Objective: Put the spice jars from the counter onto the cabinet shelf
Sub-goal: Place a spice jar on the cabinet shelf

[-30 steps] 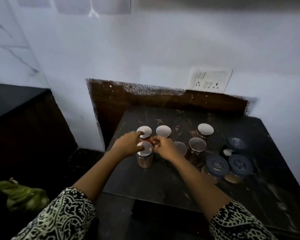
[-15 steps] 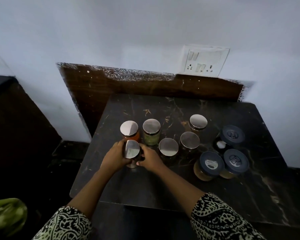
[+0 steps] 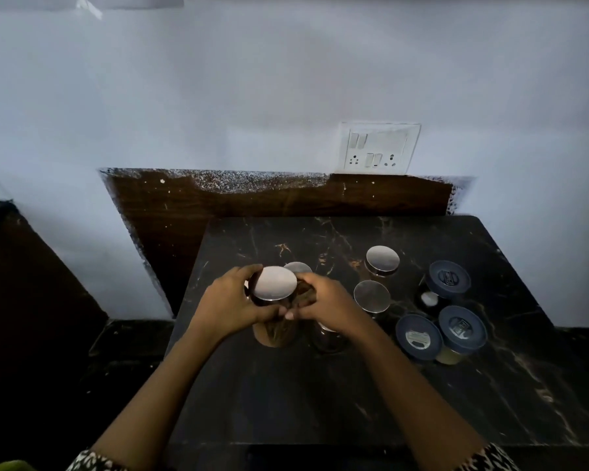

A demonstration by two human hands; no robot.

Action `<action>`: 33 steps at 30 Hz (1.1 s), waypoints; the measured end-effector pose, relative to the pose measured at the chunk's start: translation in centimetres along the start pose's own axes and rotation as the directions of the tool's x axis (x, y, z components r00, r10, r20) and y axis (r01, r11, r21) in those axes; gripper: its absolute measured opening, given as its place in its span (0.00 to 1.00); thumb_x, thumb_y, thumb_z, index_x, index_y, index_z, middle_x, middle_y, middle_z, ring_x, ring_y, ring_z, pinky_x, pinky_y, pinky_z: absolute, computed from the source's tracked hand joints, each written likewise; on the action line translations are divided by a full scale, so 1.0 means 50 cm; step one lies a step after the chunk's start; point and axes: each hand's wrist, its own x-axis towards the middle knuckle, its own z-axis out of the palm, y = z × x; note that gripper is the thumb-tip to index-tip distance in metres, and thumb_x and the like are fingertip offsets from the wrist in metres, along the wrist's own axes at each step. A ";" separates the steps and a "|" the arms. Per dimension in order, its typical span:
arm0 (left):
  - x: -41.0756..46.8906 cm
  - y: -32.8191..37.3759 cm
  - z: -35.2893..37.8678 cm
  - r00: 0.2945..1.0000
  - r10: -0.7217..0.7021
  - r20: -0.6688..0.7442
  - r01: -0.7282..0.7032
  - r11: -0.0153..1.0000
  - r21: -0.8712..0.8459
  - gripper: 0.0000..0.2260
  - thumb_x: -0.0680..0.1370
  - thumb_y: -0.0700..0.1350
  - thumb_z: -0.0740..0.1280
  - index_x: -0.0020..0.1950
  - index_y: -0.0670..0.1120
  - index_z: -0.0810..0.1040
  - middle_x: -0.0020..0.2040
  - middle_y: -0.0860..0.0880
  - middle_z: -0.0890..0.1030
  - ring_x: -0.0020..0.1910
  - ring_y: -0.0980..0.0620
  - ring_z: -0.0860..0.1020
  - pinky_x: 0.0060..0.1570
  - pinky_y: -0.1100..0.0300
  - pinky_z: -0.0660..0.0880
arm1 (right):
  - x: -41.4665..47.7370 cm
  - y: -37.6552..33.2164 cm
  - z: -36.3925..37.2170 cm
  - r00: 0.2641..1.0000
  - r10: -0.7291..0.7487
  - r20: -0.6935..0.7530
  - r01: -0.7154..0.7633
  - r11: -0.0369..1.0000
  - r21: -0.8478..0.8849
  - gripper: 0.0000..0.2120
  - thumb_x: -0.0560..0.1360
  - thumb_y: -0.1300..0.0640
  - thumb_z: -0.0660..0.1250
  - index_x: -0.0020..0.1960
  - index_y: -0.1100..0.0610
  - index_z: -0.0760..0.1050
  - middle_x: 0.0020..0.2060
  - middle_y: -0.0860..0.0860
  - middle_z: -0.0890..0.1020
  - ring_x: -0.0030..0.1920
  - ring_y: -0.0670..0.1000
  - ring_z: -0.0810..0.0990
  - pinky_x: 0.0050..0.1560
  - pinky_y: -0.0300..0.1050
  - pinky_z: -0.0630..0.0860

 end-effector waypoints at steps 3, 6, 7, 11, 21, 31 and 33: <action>0.023 0.035 -0.035 0.999 0.040 -0.036 -0.044 0.995 -0.088 0.44 0.55 0.68 0.71 0.67 0.50 0.73 0.60 0.50 0.79 0.54 0.54 0.77 0.52 0.63 0.73 | -0.015 -0.023 -0.046 0.999 -0.031 -0.038 0.036 0.990 0.136 0.33 0.66 0.58 0.76 0.68 0.51 0.69 0.58 0.49 0.80 0.58 0.48 0.79 0.54 0.36 0.74; 0.046 0.076 -0.062 0.997 0.059 -0.051 -0.068 0.977 -0.200 0.40 0.57 0.65 0.74 0.66 0.51 0.74 0.58 0.54 0.79 0.54 0.58 0.76 0.50 0.68 0.71 | -0.035 -0.040 -0.088 0.991 -0.083 -0.105 0.112 0.947 0.302 0.29 0.67 0.59 0.75 0.65 0.49 0.70 0.58 0.48 0.80 0.58 0.46 0.79 0.55 0.40 0.78; 0.059 0.096 -0.068 0.996 0.071 -0.055 -0.083 0.967 -0.241 0.38 0.59 0.63 0.75 0.66 0.51 0.75 0.57 0.56 0.79 0.53 0.59 0.77 0.48 0.70 0.70 | -0.043 -0.043 -0.107 0.988 -0.104 -0.117 0.138 0.931 0.338 0.30 0.67 0.60 0.75 0.66 0.47 0.70 0.59 0.48 0.79 0.59 0.46 0.78 0.57 0.43 0.78; 0.091 0.153 -0.081 0.992 0.104 -0.074 -0.125 0.907 -0.402 0.36 0.59 0.65 0.73 0.63 0.51 0.76 0.54 0.59 0.79 0.53 0.60 0.78 0.50 0.64 0.77 | -0.070 -0.048 -0.151 0.983 -0.183 -0.022 0.172 0.865 0.471 0.39 0.70 0.70 0.69 0.69 0.39 0.59 0.60 0.43 0.76 0.57 0.40 0.79 0.49 0.40 0.79; 0.163 0.341 -0.008 0.988 0.077 -0.135 -0.142 0.795 -0.590 0.37 0.62 0.69 0.70 0.66 0.56 0.64 0.61 0.51 0.74 0.54 0.54 0.78 0.49 0.50 0.81 | -0.055 -0.041 -0.284 0.910 -0.106 -0.401 0.343 0.736 0.584 0.42 0.61 0.58 0.76 0.69 0.39 0.62 0.59 0.44 0.76 0.58 0.45 0.77 0.46 0.41 0.81; 0.217 0.431 0.019 0.996 0.065 0.065 0.019 0.550 -0.835 0.29 0.66 0.57 0.69 0.64 0.48 0.72 0.56 0.48 0.81 0.52 0.51 0.81 0.42 0.56 0.79 | -0.052 0.023 -0.421 0.969 -0.163 -0.187 0.248 0.624 0.741 0.42 0.56 0.46 0.81 0.66 0.51 0.70 0.58 0.51 0.81 0.59 0.53 0.80 0.55 0.47 0.79; 0.223 0.447 0.039 0.997 0.058 0.058 0.020 0.516 -0.856 0.28 0.66 0.57 0.69 0.64 0.48 0.73 0.57 0.47 0.81 0.53 0.48 0.82 0.45 0.51 0.80 | -0.050 0.035 -0.438 0.970 -0.182 -0.163 0.240 0.588 0.773 0.43 0.54 0.46 0.81 0.66 0.52 0.70 0.57 0.52 0.81 0.58 0.53 0.81 0.53 0.48 0.80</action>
